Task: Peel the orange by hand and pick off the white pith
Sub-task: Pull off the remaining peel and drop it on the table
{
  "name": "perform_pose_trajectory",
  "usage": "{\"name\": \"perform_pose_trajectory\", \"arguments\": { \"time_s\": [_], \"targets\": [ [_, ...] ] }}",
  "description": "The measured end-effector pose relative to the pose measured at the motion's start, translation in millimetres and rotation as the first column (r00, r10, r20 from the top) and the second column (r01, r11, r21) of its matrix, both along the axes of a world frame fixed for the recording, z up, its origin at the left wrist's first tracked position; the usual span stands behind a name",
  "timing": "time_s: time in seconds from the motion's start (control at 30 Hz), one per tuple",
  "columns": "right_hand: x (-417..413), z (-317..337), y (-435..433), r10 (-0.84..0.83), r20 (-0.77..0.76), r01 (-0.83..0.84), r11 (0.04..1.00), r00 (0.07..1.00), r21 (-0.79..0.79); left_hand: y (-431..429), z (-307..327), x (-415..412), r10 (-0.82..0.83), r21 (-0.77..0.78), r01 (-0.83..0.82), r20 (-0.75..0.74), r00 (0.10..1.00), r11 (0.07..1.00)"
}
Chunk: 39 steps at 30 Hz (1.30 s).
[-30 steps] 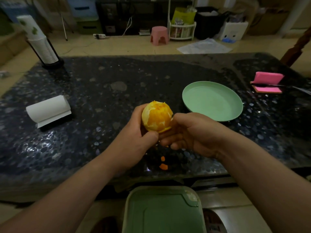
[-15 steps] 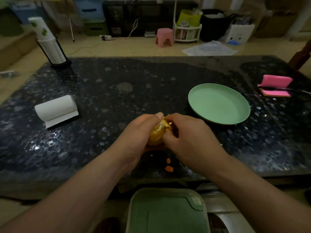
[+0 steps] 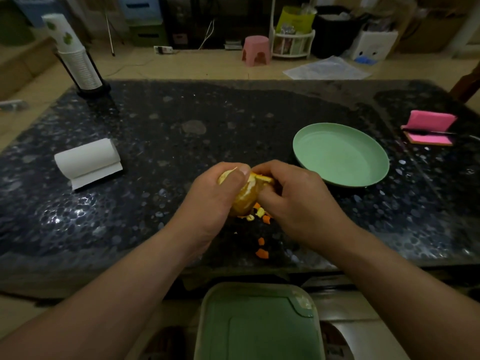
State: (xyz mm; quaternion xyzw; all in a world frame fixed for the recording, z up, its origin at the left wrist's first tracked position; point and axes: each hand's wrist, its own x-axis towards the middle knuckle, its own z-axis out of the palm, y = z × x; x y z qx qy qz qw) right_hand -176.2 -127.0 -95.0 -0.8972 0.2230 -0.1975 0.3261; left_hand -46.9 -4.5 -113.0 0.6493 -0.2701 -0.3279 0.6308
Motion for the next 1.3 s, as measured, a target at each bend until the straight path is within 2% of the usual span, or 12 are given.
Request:
{"name": "perform_pose_trajectory", "arguments": {
  "time_s": [0.07, 0.13, 0.27, 0.4, 0.53, 0.7, 0.83, 0.97, 1.07, 1.13, 1.3],
  "targets": [
    [-0.7, 1.3, -4.1, 0.046, -0.049, -0.044, 0.998, 0.998, 0.034, 0.4, 0.7, 1.4, -0.022, 0.015, 0.022, 0.014, 1.000, 1.000],
    [-0.8, 1.3, -6.2, 0.058, -0.071, -0.060, 0.998, 0.996, -0.021, -0.3, -0.8, 0.4, -0.041, 0.039, 0.039, 0.034, 0.999, 0.998],
    [-0.1, -0.1, -7.5, 0.019, -0.004, -0.020, 0.995, 1.000, -0.098, -2.4, -2.3, -7.0, -0.040, 0.027, 0.040, 0.026, 0.999, 0.999],
    [-0.8, 1.7, -10.1, -0.012, 0.051, 0.011, 1.000, 0.999, 0.021, -2.0, 0.2, -5.0, -0.039, 0.000, 0.039, 0.038, 0.999, 0.999],
    [-2.4, 6.0, -13.4, 0.044, -0.023, -0.041, 0.988, 0.999, 0.146, 0.5, 0.8, 1.4, -0.053, -0.003, 0.053, 0.032, 0.998, 0.999],
    [0.5, 1.1, -8.8, -0.027, 0.024, 0.023, 0.990, 0.999, 0.137, 1.0, -1.3, -1.9, -0.102, 0.005, 0.102, 0.051, 0.993, 0.995],
    [-0.3, 2.0, -12.2, -0.042, 0.085, 0.016, 0.957, 0.995, 0.290, -0.9, 0.3, 2.3, -0.088, -0.012, 0.089, 0.033, 0.996, 0.996],
    [-2.1, 3.1, -16.1, 0.054, -0.008, -0.048, 0.944, 0.999, 0.326, 1.8, -2.3, 5.8, -0.109, 0.017, 0.108, 0.019, 0.994, 0.994],
    [0.4, 1.4, -14.4, 0.021, 0.011, -0.024, 0.951, 1.000, 0.307, 2.4, -2.1, 4.5, -0.115, 0.025, 0.115, 0.012, 0.993, 0.993],
    [1.4, 1.0, -13.5, -0.004, 0.045, -0.010, 0.952, 0.999, 0.306, 1.9, -0.7, 5.1, -0.102, 0.017, 0.103, -0.029, 0.994, 0.995],
    [-2.1, 4.7, -19.6, 0.046, 0.015, -0.048, 0.906, 0.999, 0.421, 2.7, 11.4, 3.7, -0.099, 0.014, 0.109, -0.298, 0.949, 0.994]
  ]
}}
